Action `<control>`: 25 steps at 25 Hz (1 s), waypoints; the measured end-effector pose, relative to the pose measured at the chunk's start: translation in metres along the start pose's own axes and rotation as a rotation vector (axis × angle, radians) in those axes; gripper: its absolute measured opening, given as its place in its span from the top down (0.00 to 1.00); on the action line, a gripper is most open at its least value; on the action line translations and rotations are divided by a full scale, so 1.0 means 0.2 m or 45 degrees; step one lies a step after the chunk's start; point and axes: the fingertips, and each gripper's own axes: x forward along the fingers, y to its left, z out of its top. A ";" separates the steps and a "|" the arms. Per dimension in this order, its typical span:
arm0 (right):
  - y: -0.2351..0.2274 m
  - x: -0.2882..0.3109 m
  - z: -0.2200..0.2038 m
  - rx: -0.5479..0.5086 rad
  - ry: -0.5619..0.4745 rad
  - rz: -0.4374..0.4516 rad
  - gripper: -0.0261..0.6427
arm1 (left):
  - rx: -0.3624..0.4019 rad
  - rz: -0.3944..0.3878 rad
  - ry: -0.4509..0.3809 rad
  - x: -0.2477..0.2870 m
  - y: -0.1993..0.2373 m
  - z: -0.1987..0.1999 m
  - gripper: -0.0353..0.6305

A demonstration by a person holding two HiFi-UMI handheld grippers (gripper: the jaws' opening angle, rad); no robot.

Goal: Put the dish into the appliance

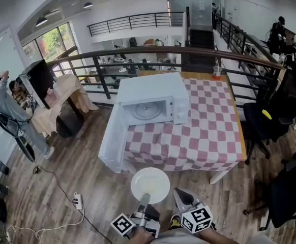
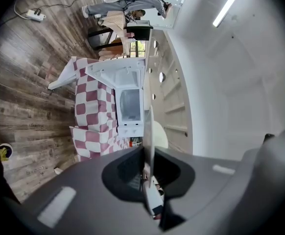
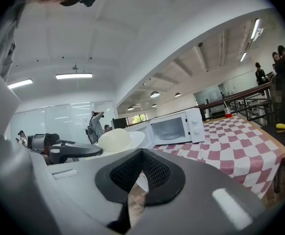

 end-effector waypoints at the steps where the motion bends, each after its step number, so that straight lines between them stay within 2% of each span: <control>1: -0.03 0.02 0.01 0.000 0.001 0.003 0.96 | -0.005 -0.002 -0.003 0.04 0.00 0.00 0.90; 4: -0.12 0.08 0.02 0.007 0.002 0.005 0.96 | -0.029 -0.006 -0.010 0.13 0.00 -0.01 0.90; 11: -0.27 0.17 0.06 0.021 -0.001 0.016 0.96 | -0.019 -0.013 -0.023 0.30 0.00 -0.02 0.91; 25: -0.36 0.18 0.02 0.057 0.018 0.019 0.96 | 0.003 0.000 -0.035 0.38 0.01 -0.03 0.90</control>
